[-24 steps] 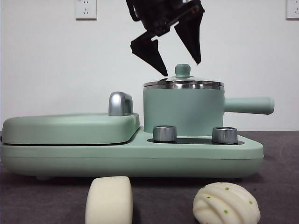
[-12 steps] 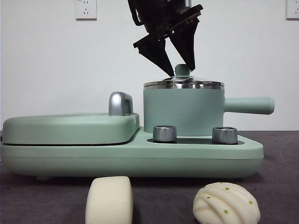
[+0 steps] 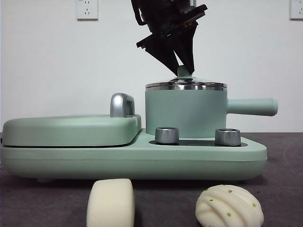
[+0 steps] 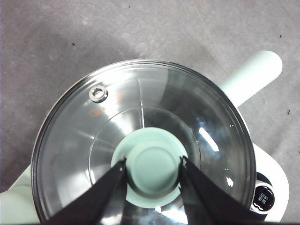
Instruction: Put the buns in a small steamer
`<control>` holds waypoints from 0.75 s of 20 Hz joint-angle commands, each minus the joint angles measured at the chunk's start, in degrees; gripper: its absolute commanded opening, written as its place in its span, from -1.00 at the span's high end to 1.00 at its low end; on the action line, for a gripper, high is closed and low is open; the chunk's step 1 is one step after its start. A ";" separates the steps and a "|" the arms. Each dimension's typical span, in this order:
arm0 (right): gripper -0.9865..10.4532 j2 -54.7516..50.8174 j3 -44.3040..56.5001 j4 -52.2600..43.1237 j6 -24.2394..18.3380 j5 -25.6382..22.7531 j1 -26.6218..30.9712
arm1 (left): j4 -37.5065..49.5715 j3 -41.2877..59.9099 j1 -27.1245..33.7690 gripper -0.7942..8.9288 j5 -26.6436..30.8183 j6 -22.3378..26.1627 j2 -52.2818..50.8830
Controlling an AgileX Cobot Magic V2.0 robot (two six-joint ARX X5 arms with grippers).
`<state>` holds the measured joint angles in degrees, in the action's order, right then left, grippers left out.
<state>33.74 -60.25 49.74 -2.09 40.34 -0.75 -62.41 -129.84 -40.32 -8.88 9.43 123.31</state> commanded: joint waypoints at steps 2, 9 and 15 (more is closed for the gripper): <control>-0.13 0.28 -0.94 -0.33 0.61 0.17 -0.20 | -0.07 -1.75 -0.68 0.80 0.33 0.39 1.79; -0.13 0.28 -0.94 -0.35 1.42 0.20 -0.20 | -5.84 -8.81 -0.42 0.80 0.35 -0.07 1.77; -0.13 4.59 -1.29 1.64 7.96 2.05 -1.88 | -10.91 -16.35 0.72 0.80 1.11 -1.18 1.75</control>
<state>37.80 -60.40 51.70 3.99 42.00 -2.46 -74.17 -144.00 -39.57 -7.94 8.80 124.27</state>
